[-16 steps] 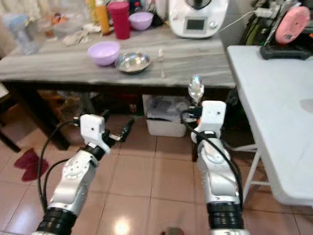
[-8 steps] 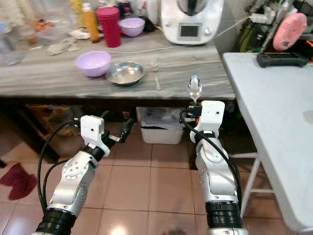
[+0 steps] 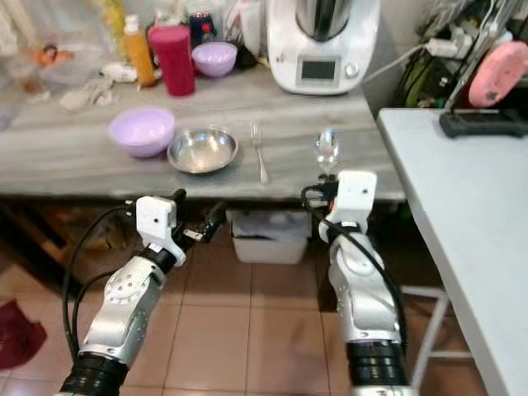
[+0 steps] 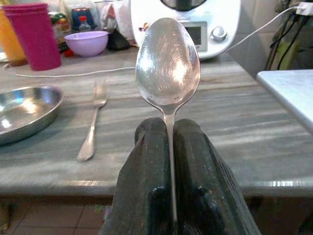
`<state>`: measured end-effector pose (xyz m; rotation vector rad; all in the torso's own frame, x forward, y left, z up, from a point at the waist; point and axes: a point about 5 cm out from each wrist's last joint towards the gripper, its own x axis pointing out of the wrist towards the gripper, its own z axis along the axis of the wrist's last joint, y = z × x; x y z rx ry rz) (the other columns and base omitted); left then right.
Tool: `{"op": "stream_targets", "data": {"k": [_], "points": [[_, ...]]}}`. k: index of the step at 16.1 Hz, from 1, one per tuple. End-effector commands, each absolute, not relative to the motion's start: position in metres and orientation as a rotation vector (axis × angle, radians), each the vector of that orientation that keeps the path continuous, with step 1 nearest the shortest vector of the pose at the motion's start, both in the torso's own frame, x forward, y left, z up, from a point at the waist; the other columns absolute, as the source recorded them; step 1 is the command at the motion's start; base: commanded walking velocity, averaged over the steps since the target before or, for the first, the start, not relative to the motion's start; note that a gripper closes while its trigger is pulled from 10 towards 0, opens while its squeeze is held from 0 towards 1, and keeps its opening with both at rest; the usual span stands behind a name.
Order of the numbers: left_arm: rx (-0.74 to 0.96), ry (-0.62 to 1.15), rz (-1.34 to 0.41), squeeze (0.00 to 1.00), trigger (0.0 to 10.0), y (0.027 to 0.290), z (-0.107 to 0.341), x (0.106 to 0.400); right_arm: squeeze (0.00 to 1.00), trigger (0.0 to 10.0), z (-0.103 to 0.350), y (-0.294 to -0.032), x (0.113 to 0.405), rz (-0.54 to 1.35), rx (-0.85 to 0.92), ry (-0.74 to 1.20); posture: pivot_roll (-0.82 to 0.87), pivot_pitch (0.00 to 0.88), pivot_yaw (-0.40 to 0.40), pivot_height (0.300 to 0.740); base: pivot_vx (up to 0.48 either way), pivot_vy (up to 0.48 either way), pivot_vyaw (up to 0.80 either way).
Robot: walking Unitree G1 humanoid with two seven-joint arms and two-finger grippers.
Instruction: Setting the table
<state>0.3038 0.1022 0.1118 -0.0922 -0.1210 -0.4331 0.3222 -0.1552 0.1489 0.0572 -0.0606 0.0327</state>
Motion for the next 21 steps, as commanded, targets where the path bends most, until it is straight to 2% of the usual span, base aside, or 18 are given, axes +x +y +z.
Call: {"op": "stream_targets", "data": {"k": [1, 5, 13, 18, 21], "points": [[-0.09, -0.132, -0.454, 0.0, 10.0, 0.095, 0.114, 0.303, 0.0, 10.0, 0.154, -0.162, 0.322, 0.016, 0.047, -0.08, -0.21, 0.078, 0.018, 0.74, 0.412, 0.0, 0.0], [-0.081, -0.133, -0.429, 0.0, 10.0, 0.103, 0.113, 0.302, 0.0, 10.0, 0.154, -0.163, 0.32, 0.013, 0.043, -0.084, -0.21, 0.077, 0.015, 0.74, 0.412, 0.0, 0.0], [-0.037, -0.111, -0.306, 0.0, 10.0, 0.143, 0.1, 0.281, 0.0, 10.0, 0.14, -0.186, 0.297, -0.034, -0.001, -0.059, -0.21, 0.079, 0.0, 0.74, 0.391, 0.0, 0.0], [-0.067, -0.161, -0.312, 0.0, 10.0, 0.137, 0.109, 0.277, 0.0, 10.0, 0.143, -0.181, 0.301, -0.011, -0.006, -0.064, -0.2, 0.079, -0.008, 0.74, 0.188, 0.0, 0.0], [-0.055, -0.155, -0.411, 0.0, 10.0, 0.135, 0.11, 0.268, 0.0, 10.0, 0.142, -0.176, 0.301, 0.004, 0.0, -0.061, -0.19, 0.087, -0.005, 0.74, 0.0, 0.0, 0.0]]}}
